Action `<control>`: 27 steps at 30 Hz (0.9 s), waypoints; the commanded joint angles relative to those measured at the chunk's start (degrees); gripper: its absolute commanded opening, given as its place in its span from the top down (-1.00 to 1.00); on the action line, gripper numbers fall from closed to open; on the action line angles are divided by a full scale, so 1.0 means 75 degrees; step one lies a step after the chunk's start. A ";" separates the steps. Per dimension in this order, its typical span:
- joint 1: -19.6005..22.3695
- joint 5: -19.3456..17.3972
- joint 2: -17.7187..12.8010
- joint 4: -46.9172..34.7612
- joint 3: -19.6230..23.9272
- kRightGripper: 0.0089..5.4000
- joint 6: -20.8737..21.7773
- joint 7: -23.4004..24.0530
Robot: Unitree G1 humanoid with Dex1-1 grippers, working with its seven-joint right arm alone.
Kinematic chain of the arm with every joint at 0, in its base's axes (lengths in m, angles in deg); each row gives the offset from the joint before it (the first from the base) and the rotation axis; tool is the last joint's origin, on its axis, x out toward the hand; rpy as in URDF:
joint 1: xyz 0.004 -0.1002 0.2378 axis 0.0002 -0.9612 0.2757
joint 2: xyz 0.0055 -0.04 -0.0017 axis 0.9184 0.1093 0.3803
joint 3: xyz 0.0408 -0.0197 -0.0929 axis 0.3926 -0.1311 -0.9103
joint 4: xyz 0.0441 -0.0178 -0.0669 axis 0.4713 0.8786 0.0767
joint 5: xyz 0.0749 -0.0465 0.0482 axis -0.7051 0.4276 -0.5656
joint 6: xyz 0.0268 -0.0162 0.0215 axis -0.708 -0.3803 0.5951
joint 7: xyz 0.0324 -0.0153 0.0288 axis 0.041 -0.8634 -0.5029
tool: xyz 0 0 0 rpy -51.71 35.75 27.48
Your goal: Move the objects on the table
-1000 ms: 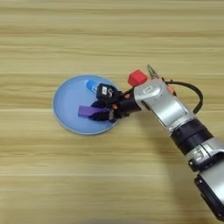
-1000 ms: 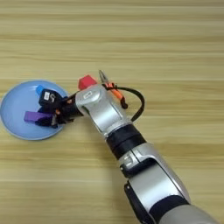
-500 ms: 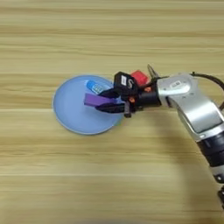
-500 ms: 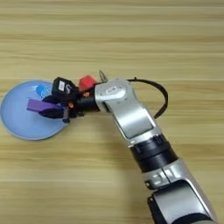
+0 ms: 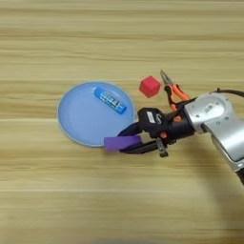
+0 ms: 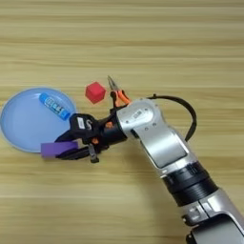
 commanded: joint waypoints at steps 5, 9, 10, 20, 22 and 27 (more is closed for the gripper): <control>0.0217 0.0310 -0.0409 0.0457 -0.0273 0.48 0.0573 -0.0107; 0.0162 0.0506 -0.0378 0.0787 -0.0486 0.48 0.0769 -0.0113; 0.0157 0.0535 -0.0366 0.0852 -0.0511 0.48 0.0814 -0.0110; 0.0140 0.0615 -0.0349 0.1307 -0.0625 0.48 0.0970 -0.0145; 0.0115 0.0582 -0.0384 0.1299 -0.0641 0.37 0.0951 -0.0228; 0.0150 0.0537 -0.0336 0.1329 -0.0555 0.20 0.0939 -0.0197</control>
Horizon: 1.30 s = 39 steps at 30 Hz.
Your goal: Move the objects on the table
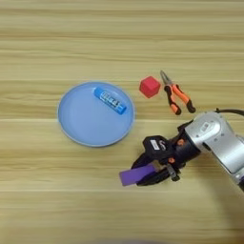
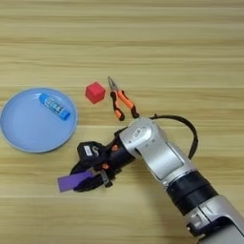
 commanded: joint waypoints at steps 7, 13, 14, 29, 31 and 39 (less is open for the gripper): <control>0.0533 -0.0272 0.0013 -0.0163 0.0457 -0.07 -0.0049 0.0361; 0.0729 -0.0710 0.0148 -0.0498 0.0888 -0.30 -0.0326 0.0383; 0.0765 -0.0773 0.0160 -0.0548 0.0950 -0.32 -0.0377 0.0386; 0.1804 -0.1252 0.0881 -0.0219 0.2103 -0.92 -0.0980 0.1874; 0.1899 -0.1249 0.1010 -0.0149 0.2183 -0.98 -0.1046 0.2170; 0.2412 -0.0883 0.1456 0.0374 0.2242 -0.98 -0.1590 0.3526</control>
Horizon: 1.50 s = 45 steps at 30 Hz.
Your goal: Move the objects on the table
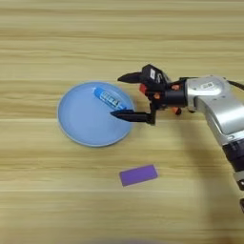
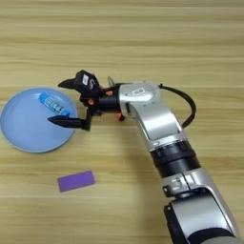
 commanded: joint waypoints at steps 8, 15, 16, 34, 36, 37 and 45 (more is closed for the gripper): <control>0.1387 0.0524 0.0527 0.1125 0.0177 -0.98 -0.0183 0.1648; 0.1651 0.0823 0.0860 0.2082 -0.0002 -0.98 0.0101 0.1902; 0.1659 0.0875 0.0911 0.2210 -0.0043 -0.98 0.0154 0.1911; 0.1913 0.1594 0.1364 0.4289 -0.0307 -0.79 0.1354 0.2315; 0.1938 0.1673 0.1394 0.4478 -0.0321 -0.75 0.1469 0.2363; 0.1948 0.1698 0.1406 0.4546 -0.0324 -0.68 0.1515 0.2376; 0.2008 0.1800 0.1443 0.4828 -0.0317 -0.36 0.1745 0.2404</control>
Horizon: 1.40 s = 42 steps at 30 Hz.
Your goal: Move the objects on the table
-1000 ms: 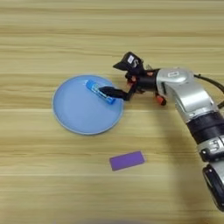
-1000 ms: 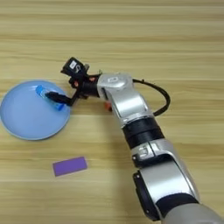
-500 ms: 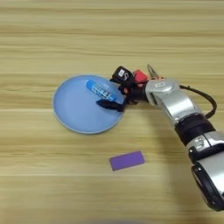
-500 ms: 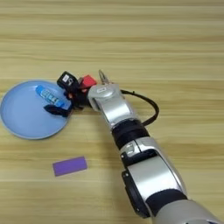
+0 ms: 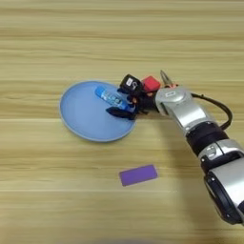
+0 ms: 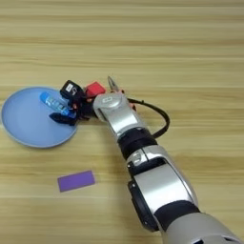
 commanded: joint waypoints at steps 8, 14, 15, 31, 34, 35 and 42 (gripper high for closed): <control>0.0645 0.0172 -0.0049 -0.0030 0.0105 0.06 0.0195 0.0168; 0.0656 0.0174 -0.0047 -0.0027 0.0114 0.35 0.0173 0.0143; 0.0657 0.0169 -0.0051 -0.0066 0.0117 0.41 0.0163 0.0133; -0.0139 -0.0544 -0.0539 -0.3972 0.0533 0.48 -0.1496 -0.0660; -0.0370 -0.0749 -0.0832 -0.4764 0.0654 0.48 -0.1894 -0.0868; -0.0441 -0.0810 -0.0928 -0.4993 0.0688 0.48 -0.2022 -0.0927; -0.1147 -0.1456 -0.1953 -0.6667 0.1092 0.48 -0.2740 -0.1632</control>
